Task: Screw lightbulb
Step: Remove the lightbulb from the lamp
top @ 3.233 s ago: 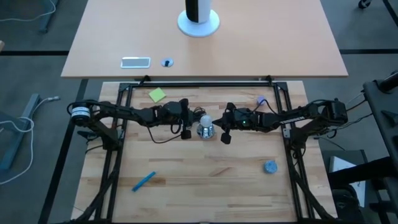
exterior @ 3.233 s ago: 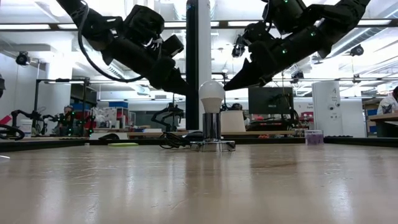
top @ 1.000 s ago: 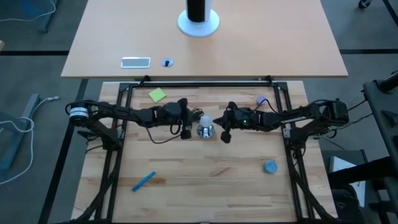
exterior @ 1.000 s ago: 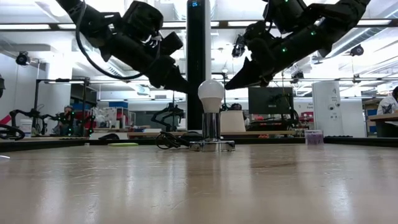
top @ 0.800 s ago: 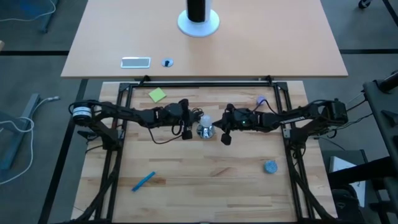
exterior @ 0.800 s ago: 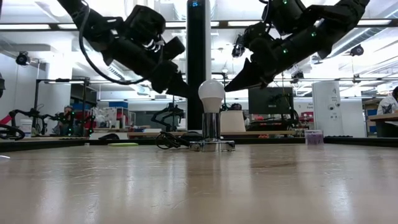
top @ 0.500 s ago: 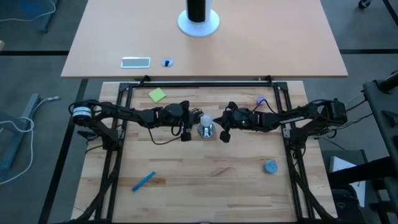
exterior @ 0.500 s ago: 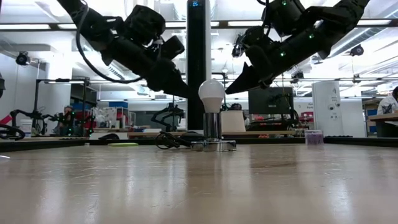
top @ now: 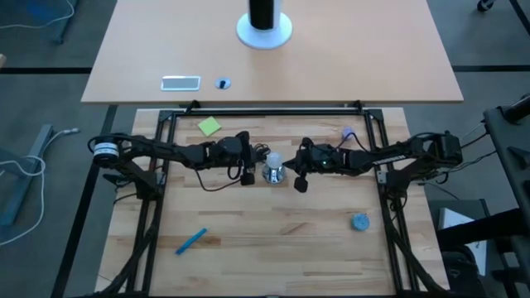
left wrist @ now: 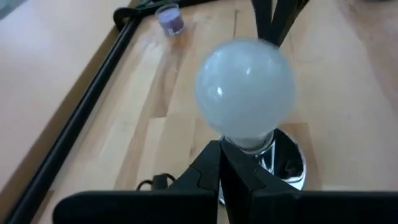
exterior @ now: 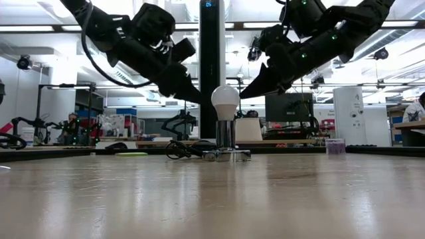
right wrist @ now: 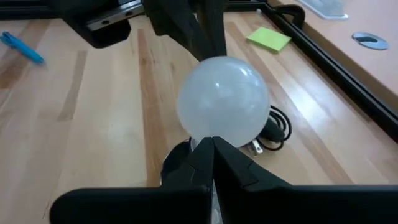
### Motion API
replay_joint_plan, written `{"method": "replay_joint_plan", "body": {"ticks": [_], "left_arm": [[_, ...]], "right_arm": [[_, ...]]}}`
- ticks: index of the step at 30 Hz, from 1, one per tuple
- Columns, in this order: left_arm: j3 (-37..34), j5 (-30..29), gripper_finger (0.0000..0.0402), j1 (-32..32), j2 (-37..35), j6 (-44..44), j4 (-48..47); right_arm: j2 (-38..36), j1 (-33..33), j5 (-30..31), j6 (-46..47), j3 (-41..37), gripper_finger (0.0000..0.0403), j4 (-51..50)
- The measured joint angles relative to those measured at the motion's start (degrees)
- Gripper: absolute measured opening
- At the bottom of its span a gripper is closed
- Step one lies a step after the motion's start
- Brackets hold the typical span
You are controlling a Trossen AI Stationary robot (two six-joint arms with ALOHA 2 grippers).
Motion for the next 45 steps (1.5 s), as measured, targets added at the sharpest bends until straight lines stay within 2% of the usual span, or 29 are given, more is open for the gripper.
{"method": "replay_joint_plan", "body": {"ticks": [5,11,17,22,26,28,37,45], "left_arm": [[0.0,1.3,0.0,0.0,0.8,0.2,2.6],[0.0,5.0,0.0,-0.2,0.3,0.2,1.2],[0.0,3.5,0.0,-0.2,-1.4,0.4,-1.5],[0.0,-1.1,0.0,-0.2,-1.5,0.3,-1.7],[0.0,-2.6,0.0,-0.1,-0.7,0.4,-1.3],[0.0,-2.5,0.0,-0.1,0.0,0.4,-0.1],[0.0,1.7,0.0,-0.2,1.3,0.4,2.7],[0.0,4.8,0.0,-0.3,1.3,0.6,1.7]], "right_arm": [[0.0,-0.2,0.2,-0.2,0.0,0.0,0.0],[0.0,-0.2,5.5,-0.9,0.0,0.0,-0.1],[-0.1,-0.2,7.4,-1.9,0.0,0.0,-0.4],[-0.5,-0.1,6.5,-1.2,0.0,0.0,-2.8],[-0.8,0.0,0.2,-1.8,0.0,0.0,-3.0],[-0.6,0.0,-0.2,-1.8,0.0,0.0,-2.9],[0.1,-0.1,0.3,-2.2,0.0,0.0,-1.5],[0.1,-0.2,5.3,-2.2,0.0,0.0,-1.7]]}}
